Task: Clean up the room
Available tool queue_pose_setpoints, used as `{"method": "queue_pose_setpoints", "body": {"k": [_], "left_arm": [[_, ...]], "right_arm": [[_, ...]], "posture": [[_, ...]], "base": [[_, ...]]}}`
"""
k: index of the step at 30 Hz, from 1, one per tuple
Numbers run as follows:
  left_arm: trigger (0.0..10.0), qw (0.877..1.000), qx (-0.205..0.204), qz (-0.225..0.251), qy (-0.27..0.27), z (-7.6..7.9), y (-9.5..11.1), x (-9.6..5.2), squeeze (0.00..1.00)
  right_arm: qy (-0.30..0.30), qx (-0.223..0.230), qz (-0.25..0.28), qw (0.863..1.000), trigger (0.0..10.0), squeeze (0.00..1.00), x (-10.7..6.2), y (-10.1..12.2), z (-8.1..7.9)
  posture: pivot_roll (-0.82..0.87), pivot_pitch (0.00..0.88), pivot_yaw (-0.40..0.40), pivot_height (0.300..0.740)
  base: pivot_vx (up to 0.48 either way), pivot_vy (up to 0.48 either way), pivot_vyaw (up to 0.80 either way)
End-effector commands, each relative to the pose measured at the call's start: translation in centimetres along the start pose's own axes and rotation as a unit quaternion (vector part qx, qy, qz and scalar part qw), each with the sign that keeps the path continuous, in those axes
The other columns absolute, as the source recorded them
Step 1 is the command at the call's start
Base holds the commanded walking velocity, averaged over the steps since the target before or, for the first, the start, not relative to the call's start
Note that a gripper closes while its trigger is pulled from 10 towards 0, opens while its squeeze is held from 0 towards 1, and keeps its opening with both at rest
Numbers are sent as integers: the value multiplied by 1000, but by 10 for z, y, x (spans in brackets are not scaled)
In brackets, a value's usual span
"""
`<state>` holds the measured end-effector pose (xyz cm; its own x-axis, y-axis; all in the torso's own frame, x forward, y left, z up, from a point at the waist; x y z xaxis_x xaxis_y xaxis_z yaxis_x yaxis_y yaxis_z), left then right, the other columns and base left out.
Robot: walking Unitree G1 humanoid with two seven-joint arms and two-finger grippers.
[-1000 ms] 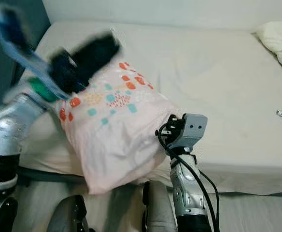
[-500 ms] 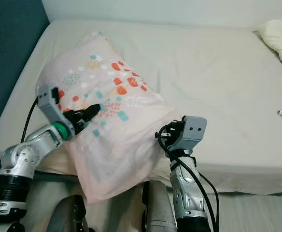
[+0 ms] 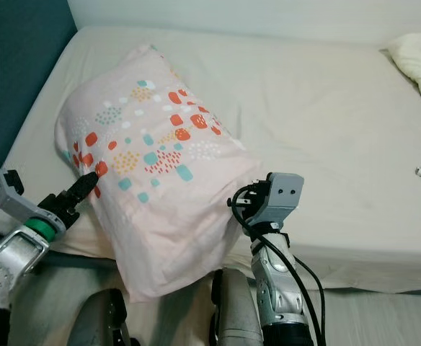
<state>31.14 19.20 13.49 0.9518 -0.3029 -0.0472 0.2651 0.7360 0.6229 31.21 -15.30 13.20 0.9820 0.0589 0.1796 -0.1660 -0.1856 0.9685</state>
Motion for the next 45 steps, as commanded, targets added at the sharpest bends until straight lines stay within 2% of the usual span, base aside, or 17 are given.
{"method": "queue_pose_setpoints", "body": {"k": [1, 6, 10, 12, 17, 18, 21, 22, 23, 24, 25, 26, 27, 29, 30, 35, 45], "left_arm": [[10000, 999, -20, -27, -23, 5, -19, 1, 1000], [10000, 998, 27, -29, -47, 9, -42, 12, 1000], [10000, 997, 71, -40, -16, 3, -60, 23, 1000], [10000, 996, 79, -37, 36, -6, -71, 33, 1000], [10000, 994, 56, -46, 83, -10, -88, 42, 1000], [10000, 992, 51, -63, 98, -12, -96, 42, 878], [10000, 988, 52, -84, 115, -15, -105, 42, 878], [10000, 988, 30, -103, 112, -13, -113, 42, 0], [10000, 988, 30, -103, 112, -13, -113, 42, 0], [10000, 985, -28, -138, 99, -6, -127, 43, 0], [10000, 983, -56, -151, 90, -2, -132, 44, 0], [10000, 983, -56, -151, 90, -2, -132, 44, 0], [7608, 981, -75, -160, 76, 6, -136, 50, 0], [7608, 981, -73, -165, 68, 12, -137, 54, 0], [0, 982, -65, -165, 62, 17, -136, 57, 0], [0, 984, -26, -163, 67, 20, -132, 64, 0], [0, 977, 78, -158, 117, 11, -117, 67, 0]], "right_arm": [[4, 2, -15, 1000, 10000, 0, -3, -6, -2], [7, 4, -14, 1000, 10000, 0, 0, -4, -3], [9, 3, -12, 1000, 10000, 0, 0, -2, -3], [10, 1, -13, 1000, 10000, 0, -1, -2, -1], [9, -1, -14, 1000, 10000, 0, -2, -2, -1], [8, -1, -14, 1000, 10000, 0, -2, -2, -1], [7, -2, -14, 1000, 10000, 0, -3, -2, 0], [6, -1, -13, 1000, 10000, 0, -3, -2, 0], [6, -1, -13, 1000, 10000, 0, -3, -2, 0], [5, -1, -14, 1000, 10000, 0, -3, -2, 0], [5, -1, -14, 1000, 10000, 0, -3, -2, 0], [5, -1, -14, 1000, 10000, 0, -3, -2, 0], [6, -1, -13, 1000, 10000, 0, -3, -2, -1], [7, -1, -12, 1000, 10000, 0, -2, -1, -1], [7, -1, -12, 1000, 10000, 0, -1, -1, -1], [8, -2, -11, 1000, 10000, 0, -1, -1, -1], [3, -4, -10, 1000, 10000, 0, -2, 0, 2]], "posture": [[-44, 172, 25, 596], [-55, 173, 15, 596], [-65, 174, 10, 596], [-69, 179, 4, 596], [-79, 179, 7, 596], [-84, 178, 14, 596], [-84, 178, 14, 596], [-84, 175, 18, 596], [-84, 175, 18, 596], [-85, 172, 18, 596], [-87, 171, 19, 596], [-87, 171, 19, 596], [-88, 168, 18, 596], [-88, 166, 18, 596], [-90, 162, 18, 596], [-93, 155, 20, 596], [-93, 153, 25, 596]], "base": [[0, 0, 0], [0, 0, 0], [0, 0, 0], [0, 0, 0], [0, 0, 0], [0, 0, 0], [0, 0, 0], [0, 0, 0], [0, 0, 0], [0, 0, 0], [0, 0, 0], [0, 0, 0], [0, 0, 0], [0, 0, 0], [0, 0, 0], [0, 0, 0], [0, 0, 0]]}}
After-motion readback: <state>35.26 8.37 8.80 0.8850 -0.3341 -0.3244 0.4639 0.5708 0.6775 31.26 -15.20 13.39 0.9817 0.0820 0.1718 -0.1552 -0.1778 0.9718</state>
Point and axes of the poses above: a point about 5 cm out from each wrist's last joint towards the gripper, its own x axis pointing out of the wrist towards the gripper, its own y axis along the axis of the wrist's last joint, z = x × y, the point moved 1 cm from there along x, pointing out of the wrist towards the gripper, and after that the axes turned 1 degree about -x, right-handed, at the moved point
